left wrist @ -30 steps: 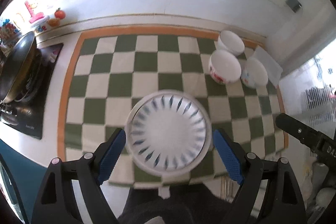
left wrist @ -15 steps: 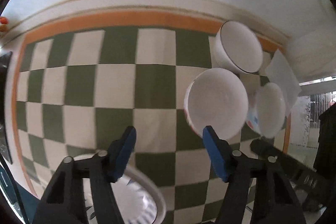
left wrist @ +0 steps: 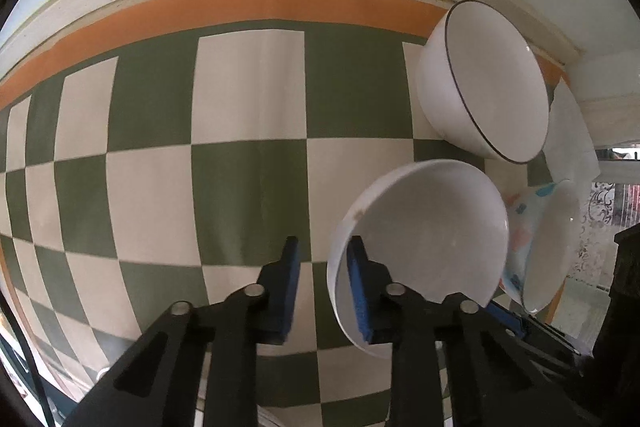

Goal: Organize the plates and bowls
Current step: 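Lift the white bowl with both grippers and carry it toward the floral bowl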

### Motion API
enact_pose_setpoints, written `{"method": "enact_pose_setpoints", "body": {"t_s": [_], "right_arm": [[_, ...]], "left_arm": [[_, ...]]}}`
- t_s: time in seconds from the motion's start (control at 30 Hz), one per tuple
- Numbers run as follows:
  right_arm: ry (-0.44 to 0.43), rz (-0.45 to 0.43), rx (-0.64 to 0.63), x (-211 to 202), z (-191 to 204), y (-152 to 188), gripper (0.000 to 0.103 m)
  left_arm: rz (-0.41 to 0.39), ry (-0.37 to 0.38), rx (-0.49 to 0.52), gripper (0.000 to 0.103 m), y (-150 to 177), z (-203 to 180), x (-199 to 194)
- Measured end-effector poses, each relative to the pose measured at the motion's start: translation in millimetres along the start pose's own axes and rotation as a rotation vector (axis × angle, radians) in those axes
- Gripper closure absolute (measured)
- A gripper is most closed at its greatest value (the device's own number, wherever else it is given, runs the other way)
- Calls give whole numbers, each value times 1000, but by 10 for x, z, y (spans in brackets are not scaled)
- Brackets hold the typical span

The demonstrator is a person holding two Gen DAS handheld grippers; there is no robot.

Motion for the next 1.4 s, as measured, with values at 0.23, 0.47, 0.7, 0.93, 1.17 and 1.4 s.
{"method": "enact_pose_setpoints", "body": {"t_s": [0.23,0.47,0.7,0.93,1.17,1.4], "right_arm": [[30,-22,32,108,-17,-41,88],[63,-46,-9,125,125,-6,88],[64,-60,-49,17,173,105,89],[70,-63,-100,-114,217,426,89],[62,-47,-107,-256,-70,954,89],[62,-25,-97,-210,-381,1286,89]], "left_arm": [[6,35,30,89,-17,-32,70],[-13,23,70,90,15,-105,20],[-33,42,77,90,221,-129,-76],[-37,71,99,90,737,-195,-153],[-20,88,151,90,1237,-366,-123],[29,80,176,90,1498,-436,78]]}}
Point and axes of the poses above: each gripper's, at about its wrist camera, not at the fingertips, and x roughly the way its jaws point, z to its left, y to its underside, the point moved 3 cm from there along x, roughly the way its jaws point, and after that the axes turned 8 degrees about z, right-handed, at the moved point
